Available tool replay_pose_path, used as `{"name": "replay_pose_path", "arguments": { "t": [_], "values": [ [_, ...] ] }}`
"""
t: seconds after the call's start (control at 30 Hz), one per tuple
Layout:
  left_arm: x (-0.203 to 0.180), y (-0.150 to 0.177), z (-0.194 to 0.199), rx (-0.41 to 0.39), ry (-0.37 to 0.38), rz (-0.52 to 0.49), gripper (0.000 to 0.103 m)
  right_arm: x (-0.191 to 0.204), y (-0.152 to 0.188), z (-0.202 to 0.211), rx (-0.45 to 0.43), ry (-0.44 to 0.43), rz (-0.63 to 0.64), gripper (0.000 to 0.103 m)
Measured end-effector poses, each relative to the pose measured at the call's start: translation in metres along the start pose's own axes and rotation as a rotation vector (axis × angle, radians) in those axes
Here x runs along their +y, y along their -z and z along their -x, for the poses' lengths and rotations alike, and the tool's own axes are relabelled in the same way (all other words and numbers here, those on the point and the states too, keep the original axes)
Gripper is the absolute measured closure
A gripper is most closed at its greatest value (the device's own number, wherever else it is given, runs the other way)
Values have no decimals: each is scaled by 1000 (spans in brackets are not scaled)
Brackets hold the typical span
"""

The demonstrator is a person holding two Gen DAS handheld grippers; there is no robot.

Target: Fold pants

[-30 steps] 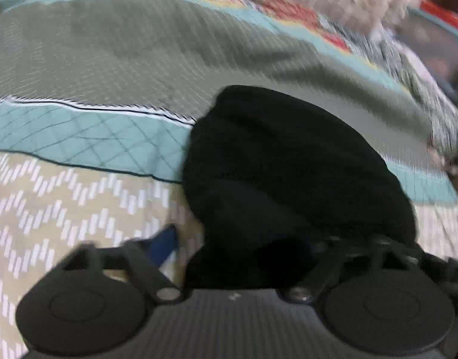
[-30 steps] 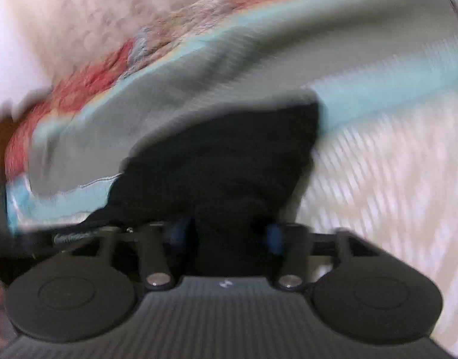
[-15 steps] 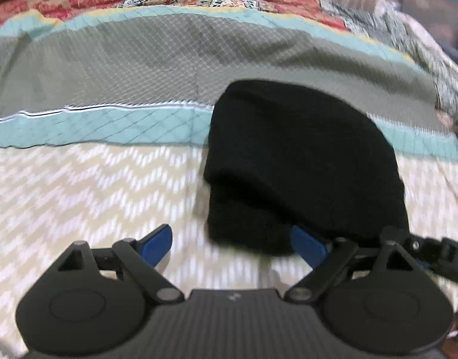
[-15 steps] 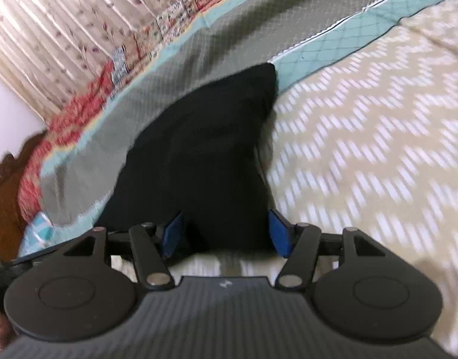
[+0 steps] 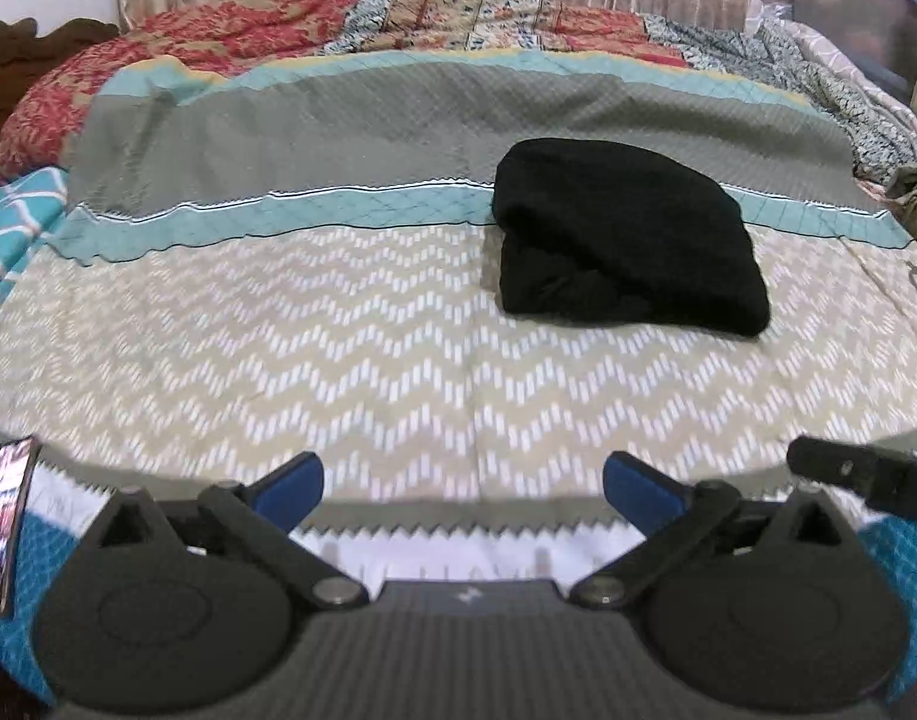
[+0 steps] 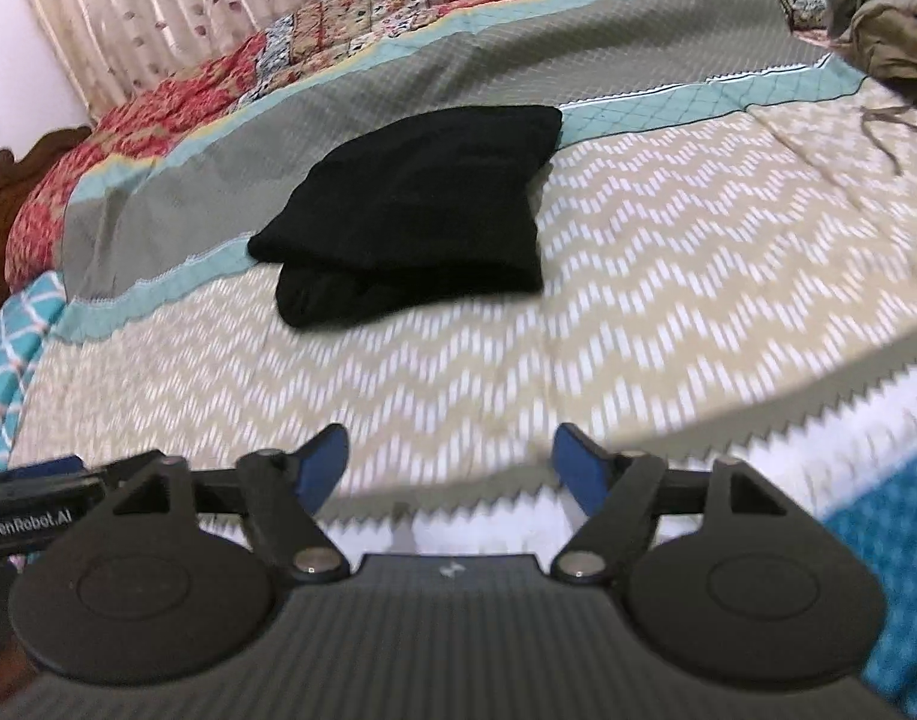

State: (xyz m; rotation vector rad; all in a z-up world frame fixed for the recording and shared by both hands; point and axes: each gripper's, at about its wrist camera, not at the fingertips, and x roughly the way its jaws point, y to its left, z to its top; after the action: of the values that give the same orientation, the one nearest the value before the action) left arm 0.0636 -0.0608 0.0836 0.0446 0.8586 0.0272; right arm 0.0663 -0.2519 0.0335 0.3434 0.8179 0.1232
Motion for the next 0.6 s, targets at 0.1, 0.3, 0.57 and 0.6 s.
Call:
{"name": "replay_pose_path", "arguments": {
  "t": [0.1, 0.3, 0.57, 0.6],
  "values": [
    [1, 13, 15, -12, -5, -5, 0, 6, 15, 13, -8, 33, 14, 12],
    [6, 27, 32, -26, 8, 6, 0, 20, 26, 30, -9, 141, 42, 11],
    [18, 30, 43, -38, -24, 50, 0, 33, 27, 43, 19, 173, 36, 11],
    [19, 30, 45, -46, -40, 51, 0, 33, 26, 43, 25, 170, 33, 11]
  ]
}}
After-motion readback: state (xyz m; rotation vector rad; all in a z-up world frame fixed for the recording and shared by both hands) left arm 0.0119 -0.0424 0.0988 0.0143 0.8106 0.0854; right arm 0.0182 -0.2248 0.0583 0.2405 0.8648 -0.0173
